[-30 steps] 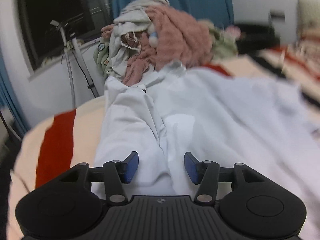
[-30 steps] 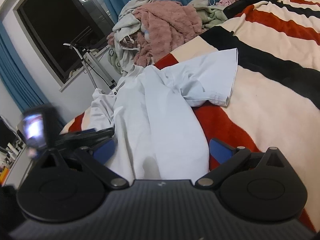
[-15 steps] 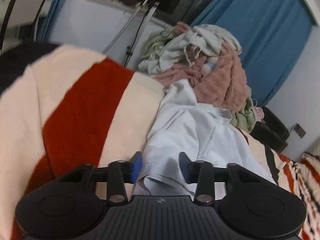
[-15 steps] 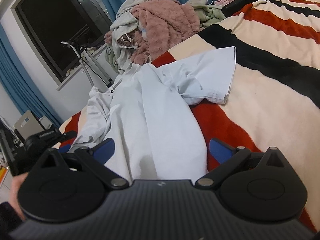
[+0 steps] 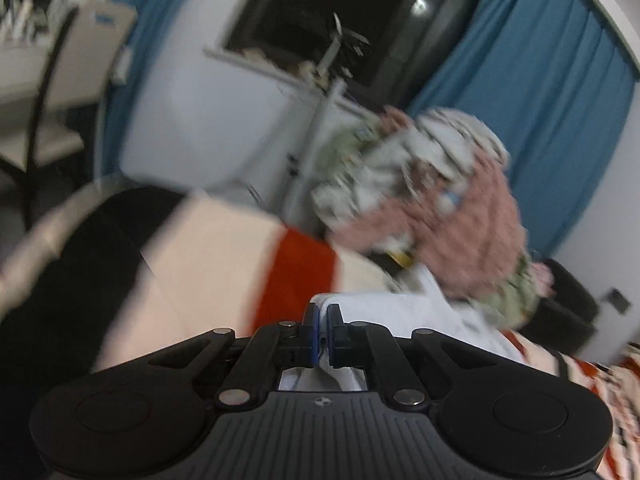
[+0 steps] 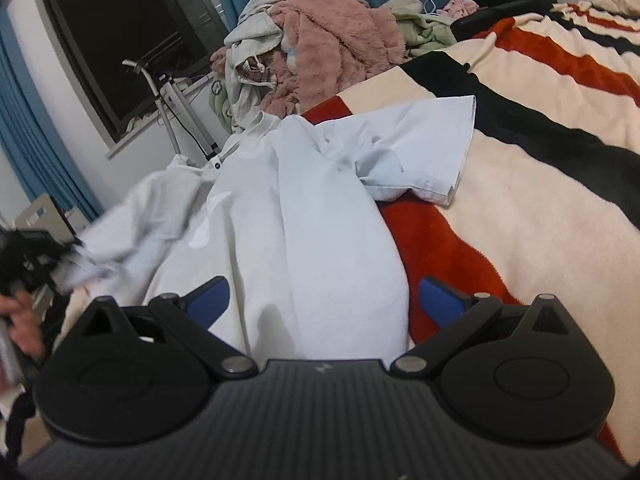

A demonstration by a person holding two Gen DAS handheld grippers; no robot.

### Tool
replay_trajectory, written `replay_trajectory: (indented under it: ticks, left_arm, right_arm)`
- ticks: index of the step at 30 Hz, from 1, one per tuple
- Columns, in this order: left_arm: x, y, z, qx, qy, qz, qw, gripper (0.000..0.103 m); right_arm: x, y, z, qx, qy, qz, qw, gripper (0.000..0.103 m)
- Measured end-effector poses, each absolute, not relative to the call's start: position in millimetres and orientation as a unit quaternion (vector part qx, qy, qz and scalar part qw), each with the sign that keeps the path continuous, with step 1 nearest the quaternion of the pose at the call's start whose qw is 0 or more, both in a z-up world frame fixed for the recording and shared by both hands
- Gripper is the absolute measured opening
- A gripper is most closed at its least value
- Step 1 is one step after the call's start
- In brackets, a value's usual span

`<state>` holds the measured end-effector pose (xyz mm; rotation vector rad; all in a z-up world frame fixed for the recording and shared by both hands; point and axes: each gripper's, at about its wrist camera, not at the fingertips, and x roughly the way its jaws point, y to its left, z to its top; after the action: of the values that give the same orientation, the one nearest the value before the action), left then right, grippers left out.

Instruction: Fold clothes

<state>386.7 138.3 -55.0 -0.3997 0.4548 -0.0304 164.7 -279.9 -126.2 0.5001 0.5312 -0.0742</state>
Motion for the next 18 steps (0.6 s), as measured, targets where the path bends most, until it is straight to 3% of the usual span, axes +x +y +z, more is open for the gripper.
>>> replay_trajectory:
  ticks: [5, 12, 18]
  left_arm:
    - [430, 199, -20, -0.135, 0.207, 0.087, 0.965, 0.002]
    - [462, 266, -65, -0.115, 0.255, 0.179, 0.943, 0.003]
    - [413, 291, -80, -0.145, 0.248, 0.093, 0.953, 0.022]
  right_arm:
    - [169, -269, -127, 0.209, 0.26, -0.039, 0.942, 0.103]
    - [180, -255, -131, 0.168, 0.262, -0.045, 0.949, 0.103]
    - [182, -247, -132, 0.152, 0.261, -0.041, 0.953, 0.103]
